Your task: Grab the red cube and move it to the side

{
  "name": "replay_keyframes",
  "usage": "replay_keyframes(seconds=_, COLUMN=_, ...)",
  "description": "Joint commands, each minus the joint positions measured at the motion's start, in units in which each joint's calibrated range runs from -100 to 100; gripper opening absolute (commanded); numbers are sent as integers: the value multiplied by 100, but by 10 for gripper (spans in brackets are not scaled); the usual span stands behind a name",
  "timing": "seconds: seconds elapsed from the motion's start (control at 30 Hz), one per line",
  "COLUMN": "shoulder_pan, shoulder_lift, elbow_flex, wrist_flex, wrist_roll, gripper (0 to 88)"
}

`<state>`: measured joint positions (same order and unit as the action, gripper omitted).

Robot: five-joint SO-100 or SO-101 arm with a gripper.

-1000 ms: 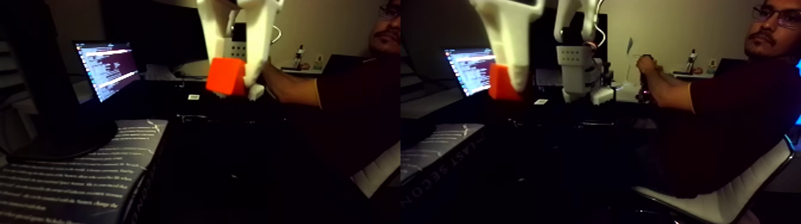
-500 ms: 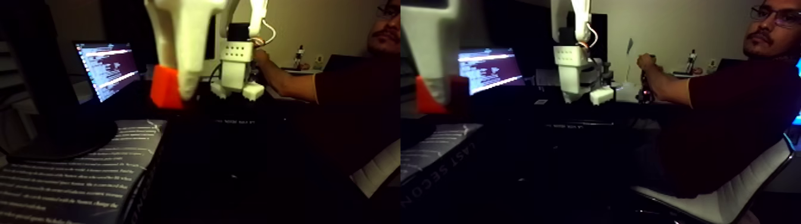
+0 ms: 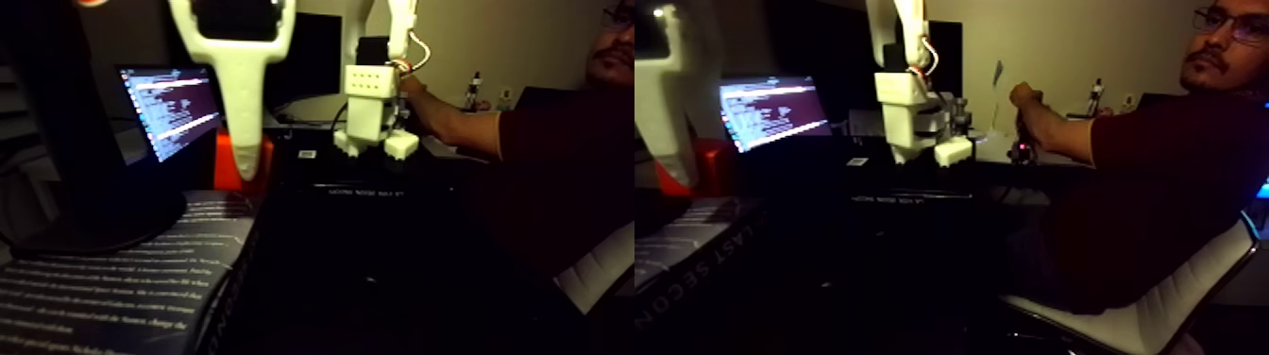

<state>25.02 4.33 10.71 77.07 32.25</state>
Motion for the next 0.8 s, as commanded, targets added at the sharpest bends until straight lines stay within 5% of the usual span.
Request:
replay_keyframes(seconds=0.0, shoulder_pan=71, shoulder_lift=-22, elbow_flex=-232, wrist_flex=-106, wrist_roll=-152, gripper=22)
replay_keyframes(seconds=0.77, shoulder_pan=279, shoulder_lift=516, elbow_flex=-223, wrist_flex=-832, wrist_roll=-951, gripper=22)
